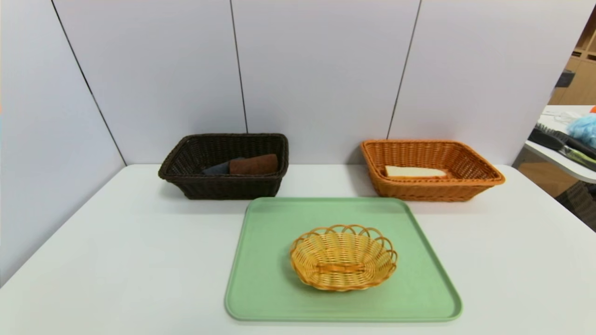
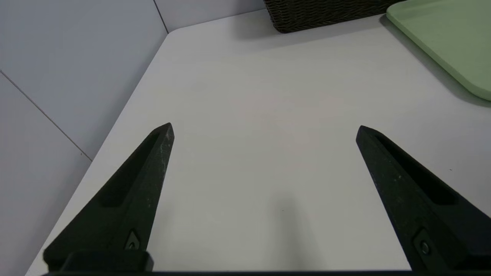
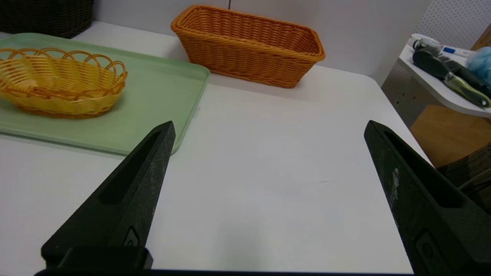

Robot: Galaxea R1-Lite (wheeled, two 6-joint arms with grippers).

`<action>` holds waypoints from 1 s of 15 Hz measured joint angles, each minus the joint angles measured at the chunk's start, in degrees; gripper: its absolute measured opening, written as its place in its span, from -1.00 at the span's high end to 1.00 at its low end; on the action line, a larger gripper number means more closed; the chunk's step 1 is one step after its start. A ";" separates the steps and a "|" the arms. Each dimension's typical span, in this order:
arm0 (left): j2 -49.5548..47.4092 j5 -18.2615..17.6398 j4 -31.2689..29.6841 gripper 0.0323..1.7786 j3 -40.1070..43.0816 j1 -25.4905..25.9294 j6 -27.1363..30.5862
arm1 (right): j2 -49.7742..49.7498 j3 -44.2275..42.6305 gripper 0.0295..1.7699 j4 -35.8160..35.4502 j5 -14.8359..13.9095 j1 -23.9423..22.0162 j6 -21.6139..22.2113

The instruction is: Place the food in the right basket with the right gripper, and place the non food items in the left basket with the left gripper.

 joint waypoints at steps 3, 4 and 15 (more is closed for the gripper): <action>0.00 -2.83 -3.35 -0.90 1.90 0.02 -0.22 | -1.48 5.73 -0.92 -7.50 -0.02 -0.02 0.41; 0.00 -3.18 -2.80 -0.90 2.26 0.02 -0.52 | -1.69 8.08 -0.92 -10.64 0.00 -0.02 0.79; 0.00 -3.02 -1.40 -0.90 2.58 0.02 -3.67 | -2.07 16.81 -0.92 -12.37 -2.15 -0.02 9.18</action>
